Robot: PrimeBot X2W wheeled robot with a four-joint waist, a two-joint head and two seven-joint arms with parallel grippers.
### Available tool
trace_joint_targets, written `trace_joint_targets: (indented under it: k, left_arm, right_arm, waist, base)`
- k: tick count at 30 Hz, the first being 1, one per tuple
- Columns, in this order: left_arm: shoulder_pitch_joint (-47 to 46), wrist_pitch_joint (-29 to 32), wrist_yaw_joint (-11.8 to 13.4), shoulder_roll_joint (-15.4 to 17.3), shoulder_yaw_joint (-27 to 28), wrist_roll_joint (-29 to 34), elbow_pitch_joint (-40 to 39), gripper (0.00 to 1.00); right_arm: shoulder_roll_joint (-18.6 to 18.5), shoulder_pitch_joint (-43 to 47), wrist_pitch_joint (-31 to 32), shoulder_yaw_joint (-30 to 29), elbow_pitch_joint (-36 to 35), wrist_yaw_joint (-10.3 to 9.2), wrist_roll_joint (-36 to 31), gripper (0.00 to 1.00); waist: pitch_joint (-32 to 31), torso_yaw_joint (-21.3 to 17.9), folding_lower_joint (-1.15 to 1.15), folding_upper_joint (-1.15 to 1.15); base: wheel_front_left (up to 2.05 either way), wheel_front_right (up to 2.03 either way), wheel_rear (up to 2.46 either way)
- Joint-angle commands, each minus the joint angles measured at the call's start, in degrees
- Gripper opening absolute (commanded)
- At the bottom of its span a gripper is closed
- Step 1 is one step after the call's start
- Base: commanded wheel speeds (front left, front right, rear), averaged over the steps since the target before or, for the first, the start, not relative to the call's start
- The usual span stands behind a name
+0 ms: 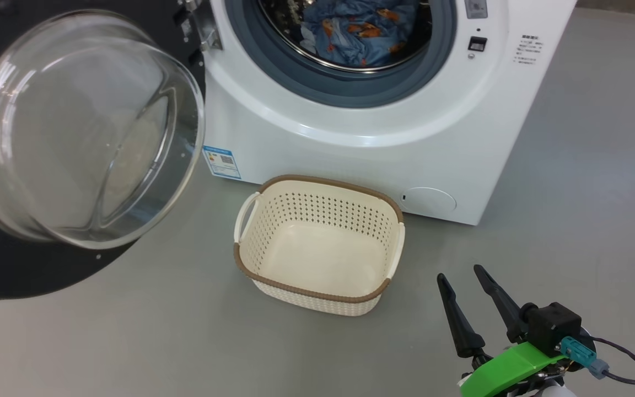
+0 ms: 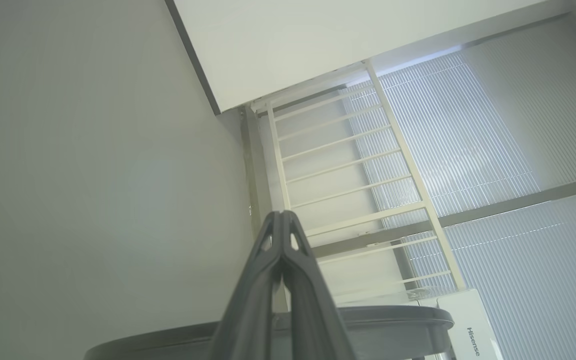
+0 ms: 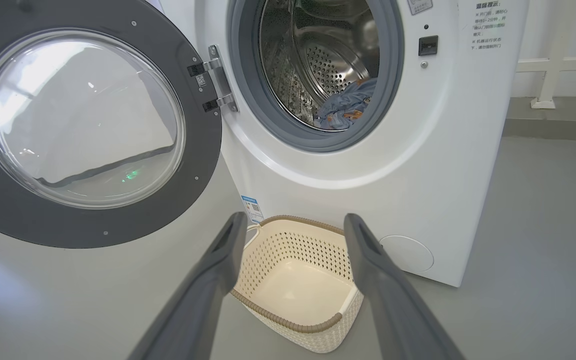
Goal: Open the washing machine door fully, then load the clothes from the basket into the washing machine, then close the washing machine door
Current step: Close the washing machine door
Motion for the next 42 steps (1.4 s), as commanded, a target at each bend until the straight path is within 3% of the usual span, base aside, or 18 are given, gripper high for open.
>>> trace_joint_targets:
  k: [1,29,42]
  left_arm:
    - [-2.4,0.9,-0.2,4.7,1.3,-0.7,-0.6,0.00]
    - [-3.5,2.2,-0.2,6.9,2.8,-2.8,4.3,0.00]
    - [-4.2,6.0,-0.2,7.4,2.7,-4.0,5.2,0.00]
  right_arm:
    - [0.1,-1.8,-0.7,1.7,-1.3,0.16,-0.8,1.00]
    - [0.1,-2.3,-0.7,3.3,-1.2,0.16,-0.2,1.00]
    - [0.1,-2.8,-0.7,3.8,-1.0,0.16,0.7,1.00]
  waist:
    - [1.2,-1.4,0.00,0.00]
    - [3.6,-8.3,0.00,0.00]
    - [4.4,-9.3,0.00,0.00]
  base:
    - [0.00,0.00,0.00]
    - [0.00,0.00,0.00]
    - [0.00,0.00,0.00]
